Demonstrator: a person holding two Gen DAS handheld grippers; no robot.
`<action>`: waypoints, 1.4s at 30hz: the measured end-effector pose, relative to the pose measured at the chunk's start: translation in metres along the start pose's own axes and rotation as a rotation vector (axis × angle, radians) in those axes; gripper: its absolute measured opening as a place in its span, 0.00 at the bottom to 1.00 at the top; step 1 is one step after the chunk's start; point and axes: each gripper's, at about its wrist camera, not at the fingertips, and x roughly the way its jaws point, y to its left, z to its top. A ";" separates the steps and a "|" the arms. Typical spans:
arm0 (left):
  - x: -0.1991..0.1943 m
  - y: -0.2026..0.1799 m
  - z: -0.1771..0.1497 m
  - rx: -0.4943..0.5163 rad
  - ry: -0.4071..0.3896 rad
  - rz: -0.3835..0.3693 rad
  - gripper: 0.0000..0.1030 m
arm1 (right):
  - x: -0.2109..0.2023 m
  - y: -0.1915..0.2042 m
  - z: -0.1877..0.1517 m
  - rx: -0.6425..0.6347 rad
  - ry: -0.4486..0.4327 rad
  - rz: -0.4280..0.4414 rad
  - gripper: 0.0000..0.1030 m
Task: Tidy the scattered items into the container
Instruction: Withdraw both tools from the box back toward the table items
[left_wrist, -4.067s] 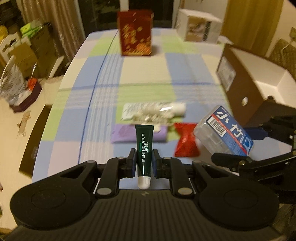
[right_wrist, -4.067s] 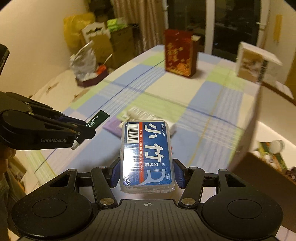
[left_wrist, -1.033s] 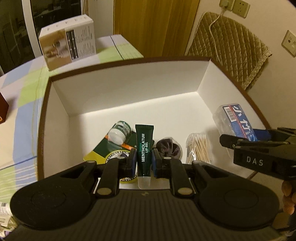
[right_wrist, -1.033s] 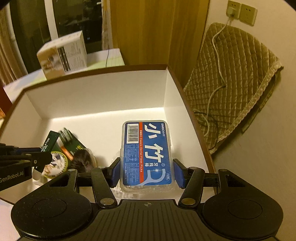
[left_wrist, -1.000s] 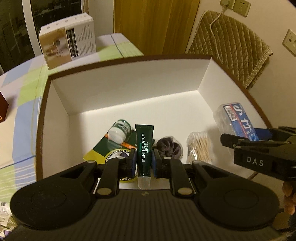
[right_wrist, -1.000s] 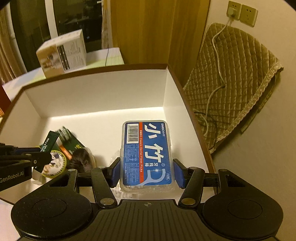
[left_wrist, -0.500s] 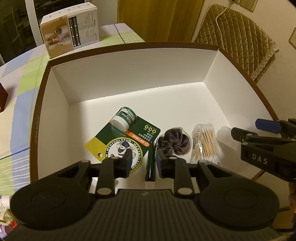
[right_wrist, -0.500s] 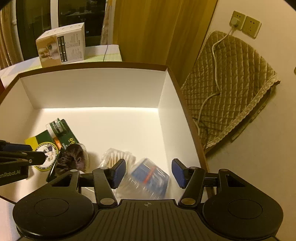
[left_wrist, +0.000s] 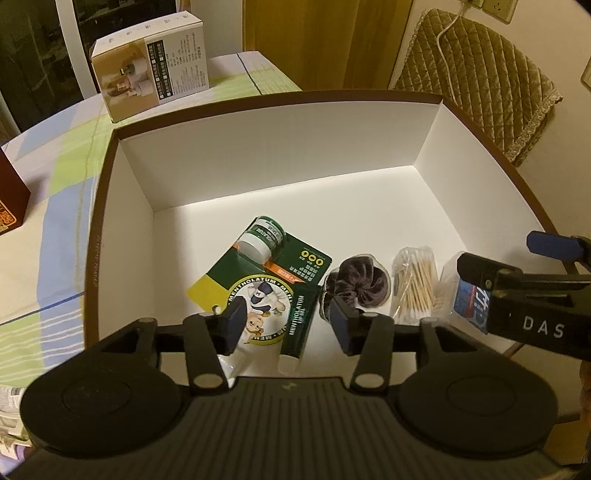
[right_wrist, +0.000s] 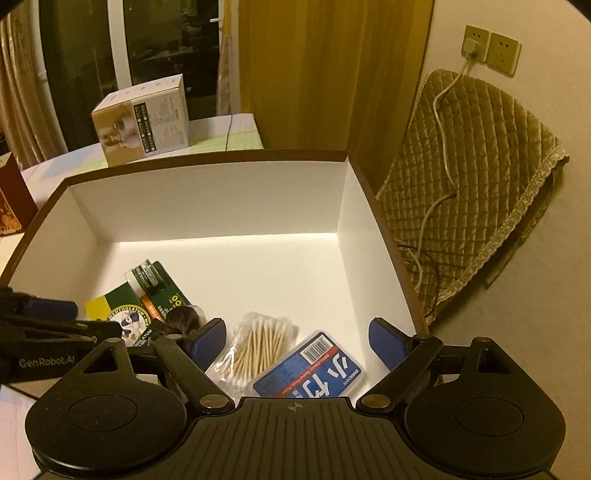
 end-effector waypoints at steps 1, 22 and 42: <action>-0.001 0.000 0.000 0.001 -0.001 0.004 0.49 | 0.000 0.000 -0.001 -0.002 0.002 0.003 0.87; -0.058 -0.002 -0.012 0.017 -0.140 0.082 0.89 | -0.056 0.003 -0.016 0.084 -0.224 0.088 1.00; -0.097 -0.005 -0.058 0.007 -0.126 0.087 0.93 | -0.096 0.009 -0.054 0.141 -0.163 0.127 1.00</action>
